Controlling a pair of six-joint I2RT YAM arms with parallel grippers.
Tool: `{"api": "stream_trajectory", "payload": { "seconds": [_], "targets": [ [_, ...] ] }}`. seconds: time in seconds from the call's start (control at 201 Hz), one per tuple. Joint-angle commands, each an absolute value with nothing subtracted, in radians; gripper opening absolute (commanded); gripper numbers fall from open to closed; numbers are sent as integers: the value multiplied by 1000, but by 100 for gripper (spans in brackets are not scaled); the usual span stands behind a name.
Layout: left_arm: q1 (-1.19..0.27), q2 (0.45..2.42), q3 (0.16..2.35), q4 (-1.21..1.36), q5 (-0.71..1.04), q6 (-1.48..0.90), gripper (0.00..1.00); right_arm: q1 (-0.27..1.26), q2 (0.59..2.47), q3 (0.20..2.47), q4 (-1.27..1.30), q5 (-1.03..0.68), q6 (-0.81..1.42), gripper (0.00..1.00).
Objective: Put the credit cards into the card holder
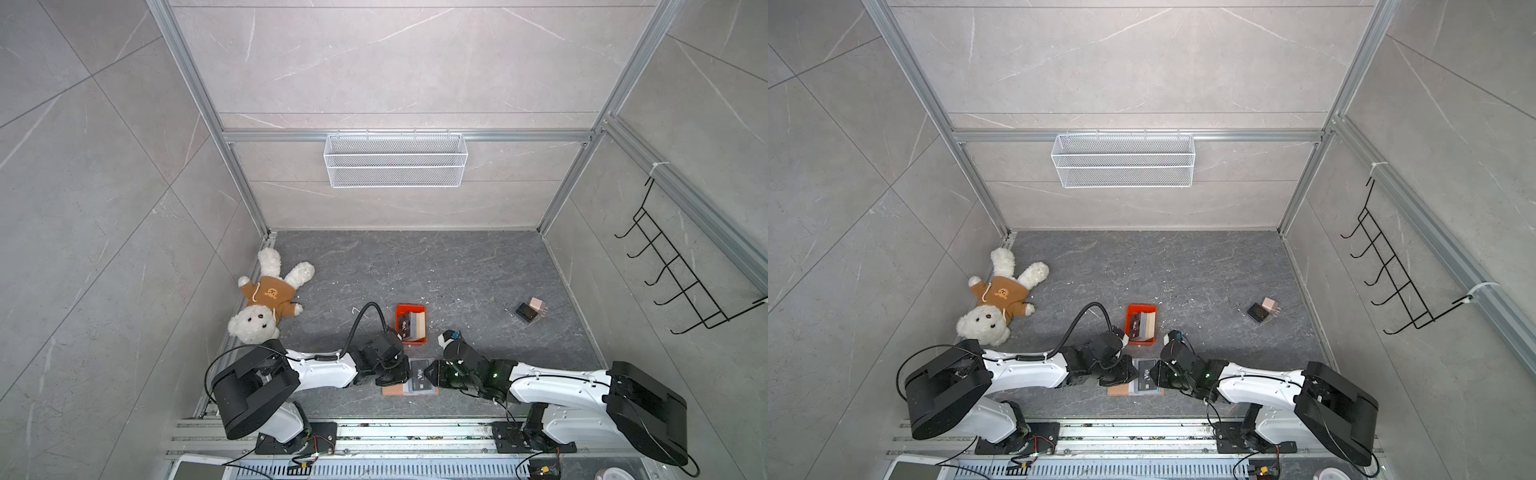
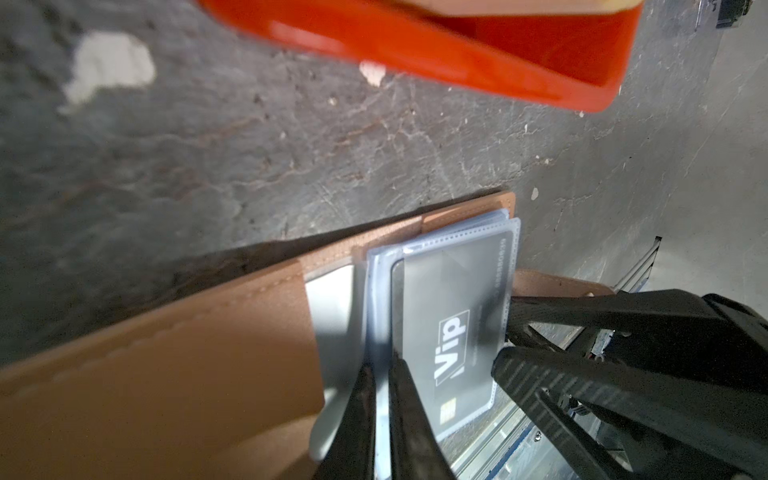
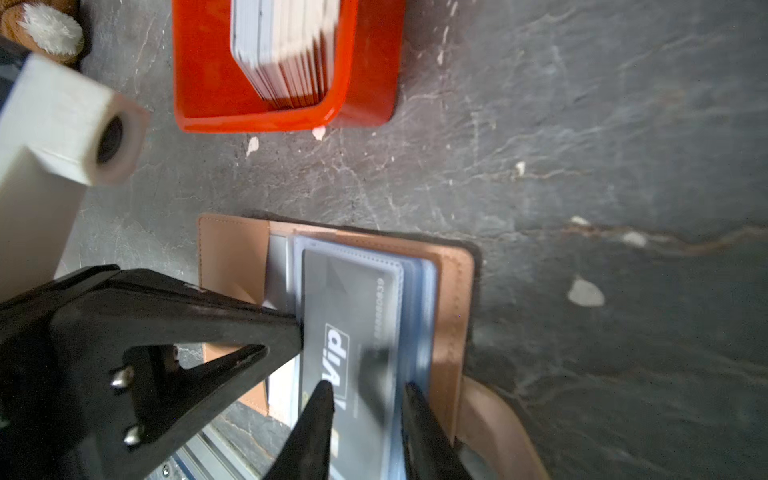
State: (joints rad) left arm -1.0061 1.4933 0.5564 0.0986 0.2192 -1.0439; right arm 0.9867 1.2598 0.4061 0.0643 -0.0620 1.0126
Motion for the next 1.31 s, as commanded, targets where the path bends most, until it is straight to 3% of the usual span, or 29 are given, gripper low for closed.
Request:
{"api": "stream_trajectory", "payload": {
  "seconds": [0.0, 0.423, 1.309],
  "targets": [
    [-1013, 1504, 565, 87, 225, -1032, 12, 983, 1269, 428, 94, -74, 1000, 31],
    [-1012, 1485, 561, 101, 225, -1044, 12, 996, 1228, 442, 110, -88, 975, 31],
    [-988, 1366, 508, 94, 219, -1055, 19, 1135, 1352, 697, -171, 81, 974, 35]
  ]
}}
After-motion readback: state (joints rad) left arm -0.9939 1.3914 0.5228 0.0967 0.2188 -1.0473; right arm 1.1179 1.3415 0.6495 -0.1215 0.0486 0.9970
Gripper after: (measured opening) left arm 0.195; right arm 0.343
